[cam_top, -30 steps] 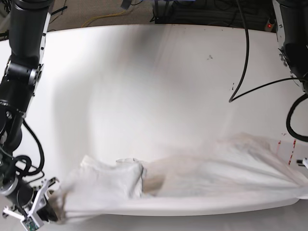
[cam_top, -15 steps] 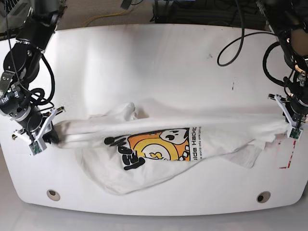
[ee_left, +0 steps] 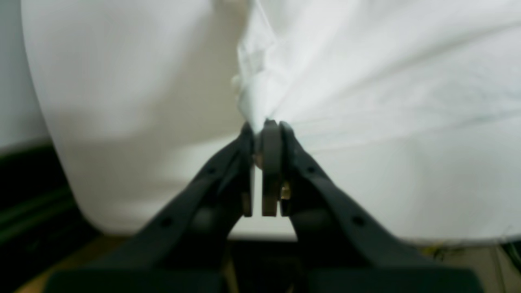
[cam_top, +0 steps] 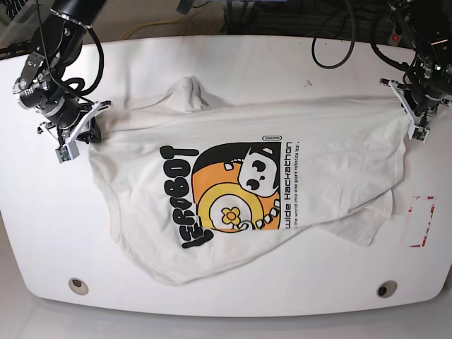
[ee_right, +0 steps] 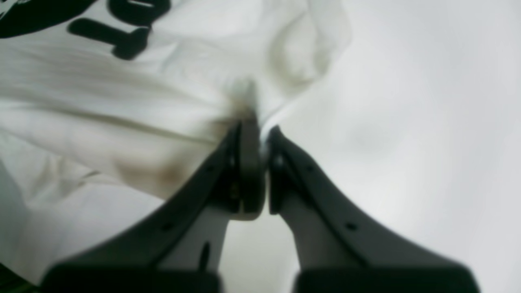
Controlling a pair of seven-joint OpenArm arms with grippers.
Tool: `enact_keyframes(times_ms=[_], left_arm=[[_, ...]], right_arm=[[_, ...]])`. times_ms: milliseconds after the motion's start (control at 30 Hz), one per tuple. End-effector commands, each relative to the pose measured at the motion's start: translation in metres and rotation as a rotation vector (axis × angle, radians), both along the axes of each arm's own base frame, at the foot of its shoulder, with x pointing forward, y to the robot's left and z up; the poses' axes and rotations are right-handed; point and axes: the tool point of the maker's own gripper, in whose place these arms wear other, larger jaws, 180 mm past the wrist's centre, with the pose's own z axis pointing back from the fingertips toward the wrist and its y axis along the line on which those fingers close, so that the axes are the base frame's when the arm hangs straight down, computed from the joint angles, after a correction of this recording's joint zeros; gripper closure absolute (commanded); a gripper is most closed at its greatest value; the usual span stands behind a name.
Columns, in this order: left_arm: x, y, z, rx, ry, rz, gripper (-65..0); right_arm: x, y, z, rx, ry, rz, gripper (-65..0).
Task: Fold the T-shirt properly
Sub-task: 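Lay the shirt down flat, dragging it away from the robot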
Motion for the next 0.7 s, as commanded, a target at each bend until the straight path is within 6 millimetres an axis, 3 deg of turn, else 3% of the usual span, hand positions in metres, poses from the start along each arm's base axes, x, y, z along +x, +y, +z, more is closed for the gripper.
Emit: enact_keyframes(times_ms=[0, 233, 533, 600, 667], left_arm=[[-0.009, 0.006, 0.001, 0.033, 0.004, -0.015, 0.0], [-0.032, 0.003, -0.013, -0.012, -0.009, 0.012, 0.0], [-0.051, 0.003, -0.02, -0.029, -0.002, 0.037, 0.0], [-0.053, 0.006, -0.019, -0.024, -0.006, 0.043, 0.0], [-0.054, 0.01, -0.018, -0.021, -0.009, 0.053, 0.0]], right_arm=[[-0.003, -0.004, 0.003, -0.001, -0.018, -0.02, 0.0], [-0.028, 0.009, -0.02, 0.045, 0.049, -0.037, 0.0], [-0.045, 0.022, -0.035, 0.085, 0.094, -0.047, 0.0], [-0.047, 0.023, -0.036, 0.093, 0.095, -0.048, -4.0], [-0.048, 0.027, -0.037, 0.107, 0.096, -0.051, -13.3]])
